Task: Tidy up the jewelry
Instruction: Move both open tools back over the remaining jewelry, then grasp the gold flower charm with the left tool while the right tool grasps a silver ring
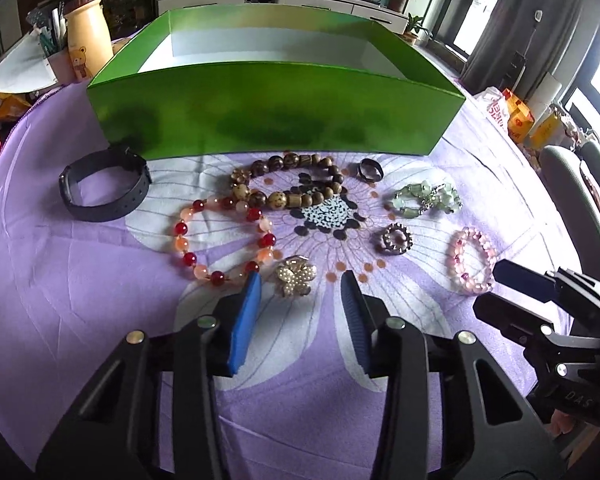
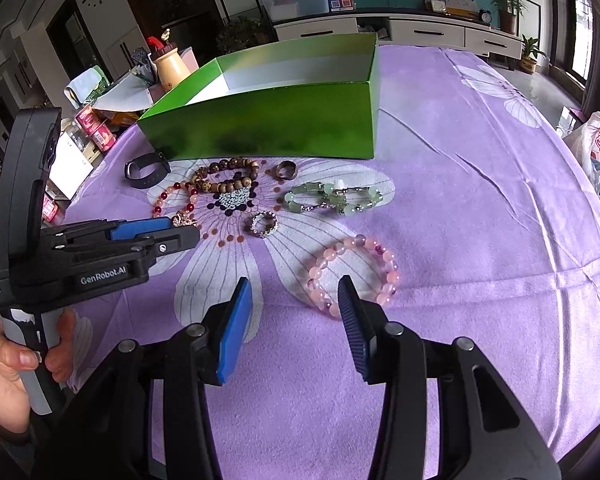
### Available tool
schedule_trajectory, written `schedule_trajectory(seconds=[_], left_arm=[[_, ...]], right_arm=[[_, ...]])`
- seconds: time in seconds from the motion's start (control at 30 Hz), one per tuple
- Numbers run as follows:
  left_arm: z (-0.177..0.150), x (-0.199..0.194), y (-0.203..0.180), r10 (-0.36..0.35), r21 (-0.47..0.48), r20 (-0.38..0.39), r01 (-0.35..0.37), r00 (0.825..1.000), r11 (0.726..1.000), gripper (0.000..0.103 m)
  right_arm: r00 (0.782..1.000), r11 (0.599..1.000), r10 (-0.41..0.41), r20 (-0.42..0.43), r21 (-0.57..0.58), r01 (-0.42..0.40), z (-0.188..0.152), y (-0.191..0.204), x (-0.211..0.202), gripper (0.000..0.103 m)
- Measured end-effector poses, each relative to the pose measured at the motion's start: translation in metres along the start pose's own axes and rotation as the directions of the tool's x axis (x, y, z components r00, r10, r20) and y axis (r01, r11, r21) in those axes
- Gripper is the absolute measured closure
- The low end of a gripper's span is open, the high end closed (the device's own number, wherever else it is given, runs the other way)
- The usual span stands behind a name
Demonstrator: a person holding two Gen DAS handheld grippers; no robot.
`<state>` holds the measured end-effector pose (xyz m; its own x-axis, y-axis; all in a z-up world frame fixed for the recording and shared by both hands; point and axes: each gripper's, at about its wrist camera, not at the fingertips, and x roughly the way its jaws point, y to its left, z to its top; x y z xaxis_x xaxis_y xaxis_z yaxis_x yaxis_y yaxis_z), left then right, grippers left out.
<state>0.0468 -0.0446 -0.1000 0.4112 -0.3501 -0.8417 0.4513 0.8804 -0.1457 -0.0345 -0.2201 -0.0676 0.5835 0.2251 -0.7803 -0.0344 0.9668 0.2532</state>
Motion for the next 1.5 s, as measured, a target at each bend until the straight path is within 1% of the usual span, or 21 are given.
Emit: schedule_trajectory(seconds=[0.07, 0.17, 0.2, 0.33, 0.4, 0.53, 0.67, 0.83, 0.97, 1.03, 1.07, 1.1, 1.27, 1.37, 1.5], left_arm=[[0.002, 0.002, -0.003, 0.013, 0.017, 0.008, -0.013, 1.0, 1.0, 0.063], [0.005, 0.005, -0.007, 0.035, 0.042, 0.023, -0.036, 0.999, 0.998, 0.076], [0.005, 0.006, -0.009, 0.044, 0.05, 0.028, -0.045, 0.999, 0.998, 0.082], [0.004, 0.005, -0.008, 0.041, 0.045, 0.035, -0.043, 0.999, 0.998, 0.082], [0.003, 0.001, -0.004, 0.028, 0.03, 0.032, -0.029, 0.999, 0.999, 0.082], [-0.004, -0.014, 0.008, 0.018, 0.003, 0.047, -0.018, 0.999, 1.0, 0.082], [-0.003, -0.029, 0.022, 0.006, -0.03, 0.069, -0.004, 0.998, 1.0, 0.082], [-0.003, -0.04, 0.037, 0.008, -0.066, 0.084, -0.003, 0.996, 0.998, 0.082], [-0.004, -0.043, 0.044, 0.009, -0.079, 0.086, -0.002, 0.996, 0.997, 0.082], [-0.003, -0.044, 0.044, 0.007, -0.085, 0.087, 0.0, 0.996, 0.996, 0.082], [-0.004, -0.044, 0.044, 0.005, -0.087, 0.087, 0.002, 0.996, 0.996, 0.082], [-0.004, -0.043, 0.044, 0.004, -0.088, 0.087, 0.004, 0.996, 0.996, 0.082], [-0.004, -0.045, 0.045, 0.002, -0.092, 0.08, 0.005, 0.997, 0.996, 0.082], [-0.004, -0.049, 0.046, -0.002, -0.101, 0.078, 0.01, 0.997, 0.995, 0.082], [-0.003, -0.057, 0.045, 0.007, -0.097, 0.094, 0.002, 0.996, 0.995, 0.082]], right_arm=[[1.0, 1.0, 0.007, -0.001, 0.001, -0.007, 0.001, 0.001, 0.002, 0.058], [1.0, 1.0, 0.012, -0.007, 0.003, -0.012, 0.003, 0.002, 0.007, 0.058], [1.0, 1.0, 0.014, -0.012, 0.004, -0.014, 0.003, 0.002, 0.01, 0.058], [1.0, 1.0, 0.02, -0.023, -0.002, -0.02, 0.006, 0.006, 0.019, 0.058], [0.999, 1.0, 0.021, -0.025, -0.015, -0.021, 0.009, 0.01, 0.023, 0.058], [0.999, 0.998, 0.035, -0.016, -0.044, -0.036, 0.018, 0.02, 0.029, 0.058], [0.999, 0.996, 0.039, -0.007, -0.077, -0.039, 0.029, 0.03, 0.039, 0.058], [1.0, 0.995, 0.002, -0.022, -0.099, -0.004, 0.036, 0.034, 0.054, 0.058], [0.999, 0.991, -0.034, -0.011, -0.127, 0.033, 0.038, 0.036, 0.06, 0.067], [0.998, 0.987, -0.063, -0.003, -0.151, 0.061, 0.039, 0.038, 0.062, 0.074], [0.997, 0.983, -0.077, 0.002, -0.165, 0.076, 0.039, 0.039, 0.062, 0.08], [0.996, 0.981, -0.083, 0.007, -0.173, 0.083, 0.039, 0.04, 0.063, 0.082], [0.994, 0.975, -0.105, 0.026, -0.196, 0.108, 0.036, 0.042, 0.062, 0.082], [0.996, 0.984, -0.08, 0.031, -0.158, 0.084, 0.036, 0.041, 0.054, 0.082], [0.995, 0.987, -0.039, 0.091, -0.151, 0.052, 0.04, 0.041, 0.026, 0.082]])
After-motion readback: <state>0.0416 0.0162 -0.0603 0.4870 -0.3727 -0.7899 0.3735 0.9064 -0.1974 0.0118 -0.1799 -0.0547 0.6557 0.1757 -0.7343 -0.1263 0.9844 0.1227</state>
